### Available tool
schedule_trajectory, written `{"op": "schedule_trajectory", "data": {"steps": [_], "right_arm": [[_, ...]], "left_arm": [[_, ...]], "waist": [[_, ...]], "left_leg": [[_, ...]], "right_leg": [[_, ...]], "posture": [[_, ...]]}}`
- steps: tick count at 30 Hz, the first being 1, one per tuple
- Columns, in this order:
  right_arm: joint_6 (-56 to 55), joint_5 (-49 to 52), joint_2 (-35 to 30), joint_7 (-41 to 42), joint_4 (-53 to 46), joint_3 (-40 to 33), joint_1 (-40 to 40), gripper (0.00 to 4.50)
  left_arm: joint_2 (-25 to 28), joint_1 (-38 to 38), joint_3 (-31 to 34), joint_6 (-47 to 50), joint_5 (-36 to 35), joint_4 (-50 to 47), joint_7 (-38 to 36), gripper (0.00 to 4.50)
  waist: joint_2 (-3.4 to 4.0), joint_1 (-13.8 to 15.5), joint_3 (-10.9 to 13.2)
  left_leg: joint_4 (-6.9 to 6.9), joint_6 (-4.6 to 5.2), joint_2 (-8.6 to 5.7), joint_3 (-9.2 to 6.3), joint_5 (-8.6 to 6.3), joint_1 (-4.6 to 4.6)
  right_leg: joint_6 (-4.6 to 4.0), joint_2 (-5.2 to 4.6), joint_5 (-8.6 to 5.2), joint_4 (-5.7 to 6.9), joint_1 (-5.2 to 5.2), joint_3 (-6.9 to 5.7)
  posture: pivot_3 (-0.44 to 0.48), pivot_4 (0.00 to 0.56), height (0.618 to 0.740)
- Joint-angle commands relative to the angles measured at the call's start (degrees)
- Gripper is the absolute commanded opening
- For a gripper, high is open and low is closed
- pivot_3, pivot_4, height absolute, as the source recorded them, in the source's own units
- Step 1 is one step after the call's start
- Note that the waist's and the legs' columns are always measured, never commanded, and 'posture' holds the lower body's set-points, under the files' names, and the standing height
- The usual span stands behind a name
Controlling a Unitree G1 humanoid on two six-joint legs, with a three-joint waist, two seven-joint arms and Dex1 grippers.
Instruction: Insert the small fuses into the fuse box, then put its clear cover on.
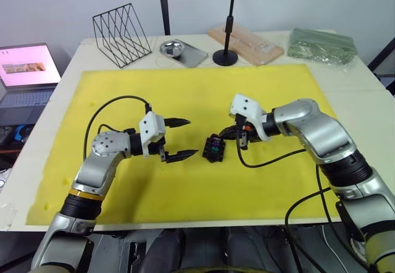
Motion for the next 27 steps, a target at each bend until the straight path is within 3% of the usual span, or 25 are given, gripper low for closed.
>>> {"op": "schedule_trajectory", "data": {"steps": [1, 10, 27], "right_arm": [[2.1, 0.4, 0.5, 0.3, 1.2, 1.3, 1.2, 0.03], [7.2, 2.3, 2.6, -0.6, 2.4, 0.1, 0.1, 0.03], [2.8, 3.2, 2.0, 1.2, 1.1, -1.3, -0.1, 0.03]], "left_arm": [[0.6, -0.4, 0.9, -0.9, 0.2, -0.7, -0.2, 4.5], [0.6, -0.8, 0.7, -1.5, 0.5, -0.2, -0.4, 4.5], [0.6, -0.5, 1.3, -2.2, 0.4, 0.0, -0.7, 4.5]], "waist": [[0.0, 0.0, 0.0], [0.0, 0.0, 0.0], [0.01, -0.1, 0.0]], "left_leg": [[0.0, 0.0, 0.0, 0.0, 0.0, 0.01], [0.0, 0.0, 0.0, 0.0, 0.0, 0.04], [-0.01, 0.0, 0.0, 0.0, 0.0, 0.05]], "right_leg": [[0.0, 0.0, 0.0, 0.0, 0.01, 0.0], [0.0, 0.0, 0.0, 0.0, 0.03, 0.0], [0.0, 0.01, 0.0, 0.0, 0.03, 0.0]], "posture": [[0.0, 0.15, 0.74], [0.0, 0.15, 0.74], [0.0, 0.15, 0.74]]}}
